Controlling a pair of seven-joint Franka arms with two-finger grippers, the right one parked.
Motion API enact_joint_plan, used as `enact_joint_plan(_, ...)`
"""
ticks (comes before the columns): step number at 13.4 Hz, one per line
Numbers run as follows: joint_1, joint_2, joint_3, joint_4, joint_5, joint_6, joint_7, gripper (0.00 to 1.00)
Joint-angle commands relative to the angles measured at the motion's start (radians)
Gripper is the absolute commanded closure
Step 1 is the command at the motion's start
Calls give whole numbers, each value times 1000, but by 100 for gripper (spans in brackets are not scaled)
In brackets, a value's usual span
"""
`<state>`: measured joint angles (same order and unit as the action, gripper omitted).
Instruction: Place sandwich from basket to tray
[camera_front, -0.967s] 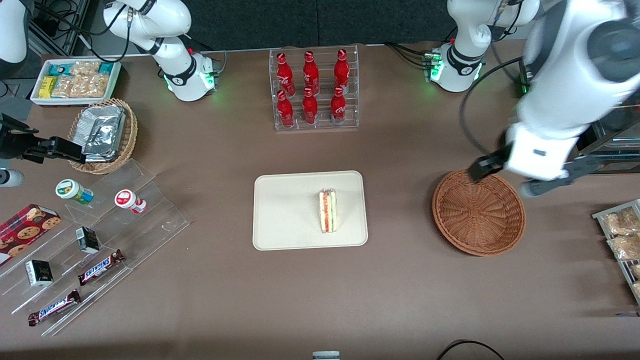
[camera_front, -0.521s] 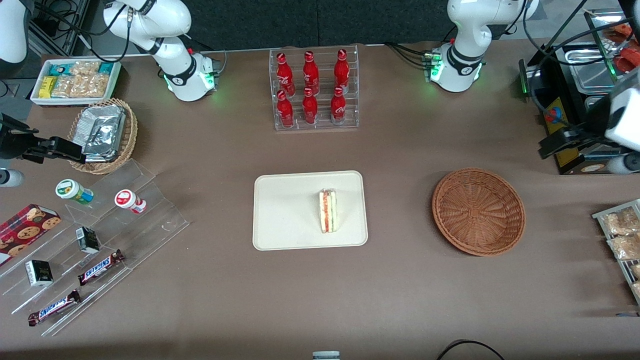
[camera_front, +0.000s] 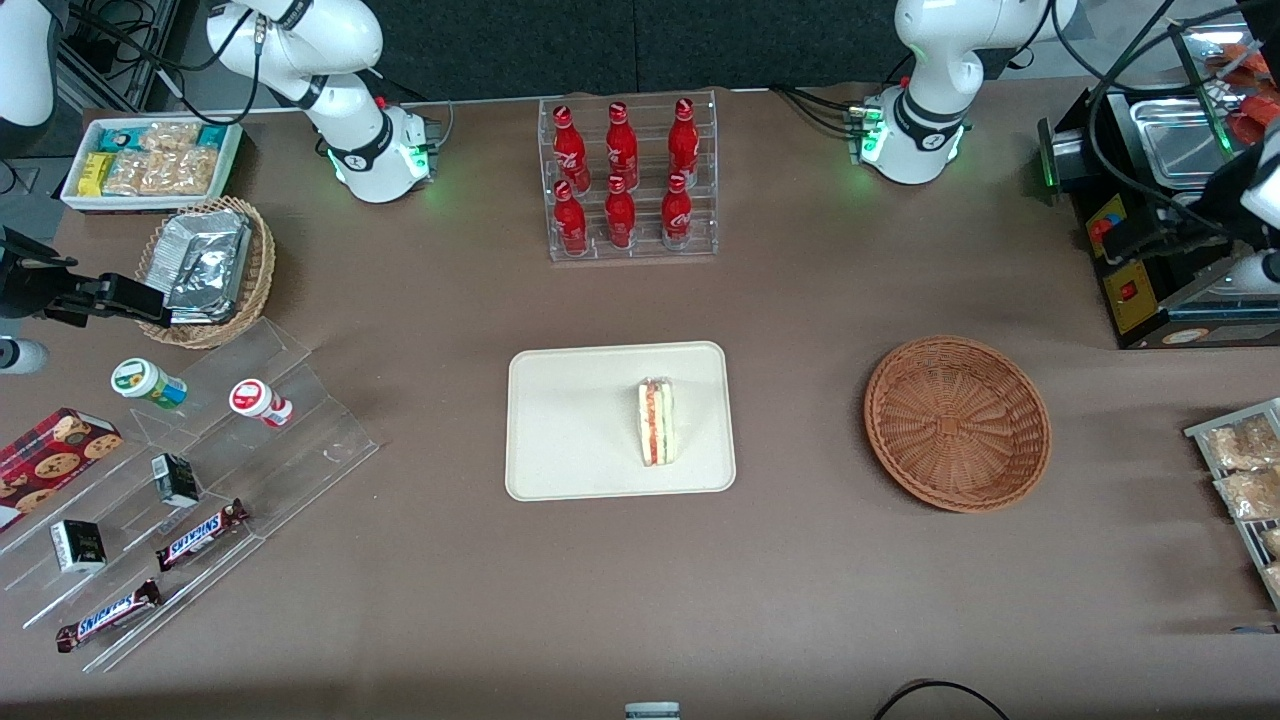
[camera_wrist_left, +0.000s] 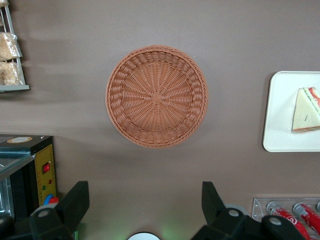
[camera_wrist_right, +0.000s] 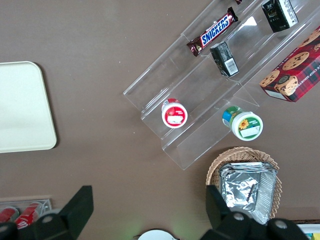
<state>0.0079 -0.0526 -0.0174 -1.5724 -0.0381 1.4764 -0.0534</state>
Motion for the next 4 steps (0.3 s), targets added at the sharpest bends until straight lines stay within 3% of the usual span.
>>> enact_joint_plan(1, -11, -41, 4, -41, -9, 16, 3, 1)
enact_joint_plan(4, -11, -29, 1, -17, -6, 16, -25, 1)
